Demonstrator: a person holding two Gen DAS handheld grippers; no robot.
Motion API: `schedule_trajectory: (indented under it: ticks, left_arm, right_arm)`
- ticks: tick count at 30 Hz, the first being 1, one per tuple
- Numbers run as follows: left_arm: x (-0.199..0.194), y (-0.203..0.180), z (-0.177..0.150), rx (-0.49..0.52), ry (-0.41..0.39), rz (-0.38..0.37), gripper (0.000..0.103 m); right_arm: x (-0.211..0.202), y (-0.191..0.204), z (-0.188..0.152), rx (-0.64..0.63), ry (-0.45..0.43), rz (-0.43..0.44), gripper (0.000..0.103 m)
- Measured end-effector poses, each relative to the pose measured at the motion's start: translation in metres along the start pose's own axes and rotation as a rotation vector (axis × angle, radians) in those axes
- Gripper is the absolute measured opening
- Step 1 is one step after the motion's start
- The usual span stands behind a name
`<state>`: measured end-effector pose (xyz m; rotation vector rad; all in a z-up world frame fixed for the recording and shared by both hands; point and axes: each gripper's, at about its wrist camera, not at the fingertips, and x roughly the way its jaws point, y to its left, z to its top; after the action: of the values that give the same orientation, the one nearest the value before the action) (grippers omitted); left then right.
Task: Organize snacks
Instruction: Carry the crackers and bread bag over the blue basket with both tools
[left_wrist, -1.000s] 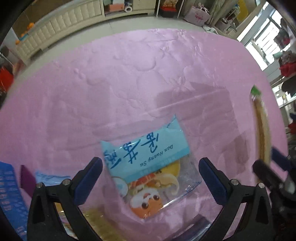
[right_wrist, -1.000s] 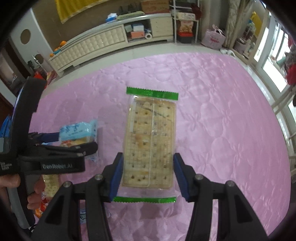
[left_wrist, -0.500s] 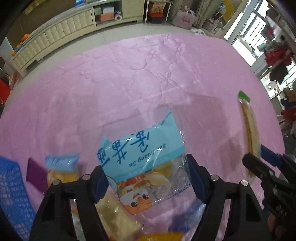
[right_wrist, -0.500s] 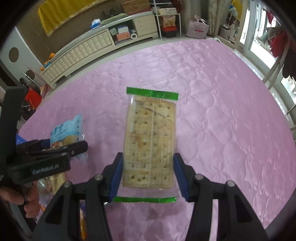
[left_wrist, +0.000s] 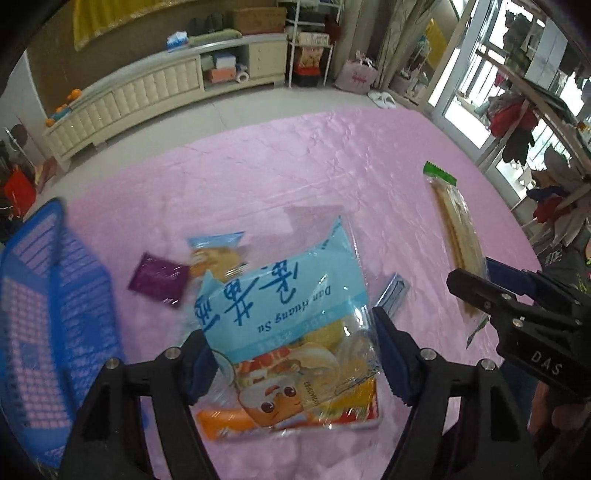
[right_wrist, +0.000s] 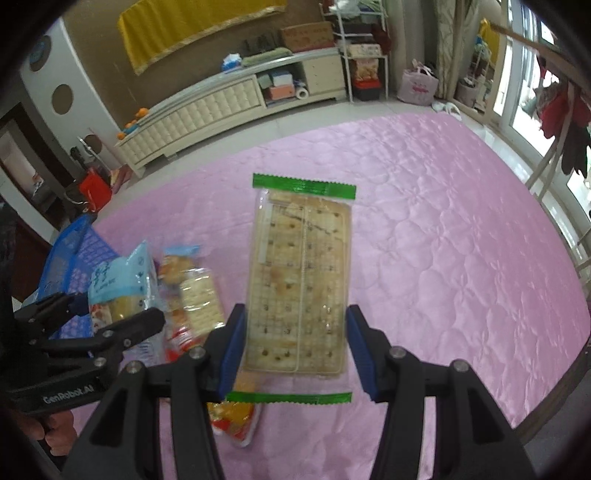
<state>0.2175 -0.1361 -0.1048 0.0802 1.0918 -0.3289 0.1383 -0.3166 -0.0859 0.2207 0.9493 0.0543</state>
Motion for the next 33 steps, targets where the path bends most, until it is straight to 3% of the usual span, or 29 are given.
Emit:
schedule_trajectory:
  ticks: [9, 17, 33]
  left_arm:
    - [-0.069, 0.061, -0.027, -0.047, -0.106, 0.038, 0.072]
    - [-0.117, 0.098, -0.047, -0.083, -0.164, 0.082, 0.072]
    - [-0.159, 0.191, -0.068, -0.199, -0.212, 0.136, 0.072]
  right_arm:
    - [-0.030, 0.051, -0.003, -0.081, -0.069, 0.041, 0.058]
    - [-0.031, 0.107, -0.001, -0.161, -0.086, 0.101, 0.058]
    - [-0.010, 0.203, 0.010, -0.325, -0.058, 0.188, 0.058]
